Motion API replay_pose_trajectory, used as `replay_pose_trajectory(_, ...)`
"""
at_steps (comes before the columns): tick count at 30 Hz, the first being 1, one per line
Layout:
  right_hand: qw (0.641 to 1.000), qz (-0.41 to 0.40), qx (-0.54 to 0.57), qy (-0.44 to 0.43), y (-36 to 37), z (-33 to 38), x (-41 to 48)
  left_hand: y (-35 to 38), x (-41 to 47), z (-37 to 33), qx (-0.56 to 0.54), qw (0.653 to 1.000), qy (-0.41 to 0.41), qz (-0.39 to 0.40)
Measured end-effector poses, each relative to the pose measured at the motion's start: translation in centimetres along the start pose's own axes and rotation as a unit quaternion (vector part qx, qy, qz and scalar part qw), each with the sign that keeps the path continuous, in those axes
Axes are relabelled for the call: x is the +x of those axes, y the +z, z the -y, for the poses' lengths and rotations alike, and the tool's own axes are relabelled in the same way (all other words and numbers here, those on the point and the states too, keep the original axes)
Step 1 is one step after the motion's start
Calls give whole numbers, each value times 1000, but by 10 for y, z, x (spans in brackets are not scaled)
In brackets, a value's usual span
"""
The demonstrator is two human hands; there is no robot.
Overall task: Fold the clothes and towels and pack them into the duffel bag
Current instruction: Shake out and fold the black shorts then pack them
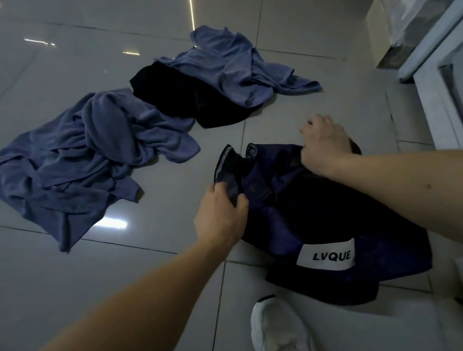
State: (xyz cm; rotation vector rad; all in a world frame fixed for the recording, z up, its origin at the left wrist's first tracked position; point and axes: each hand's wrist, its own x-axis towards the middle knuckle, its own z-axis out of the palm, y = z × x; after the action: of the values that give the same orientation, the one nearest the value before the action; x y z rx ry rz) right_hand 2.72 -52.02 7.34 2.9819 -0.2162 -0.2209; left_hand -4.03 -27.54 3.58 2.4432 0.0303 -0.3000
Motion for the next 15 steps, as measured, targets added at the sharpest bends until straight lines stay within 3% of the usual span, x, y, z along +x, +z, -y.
replay_pose_trajectory(5,994,26,100,-32,-17,74,68,-38,58,15,-11,996,33,-77)
replay_pose_trajectory(10,982,41,186,-19,1,132,129,-55,140,40,32,998,23,-53)
replay_pose_trajectory(15,977,98,183,-57,30,168,183,-58,198,66,76,997,-23,0)
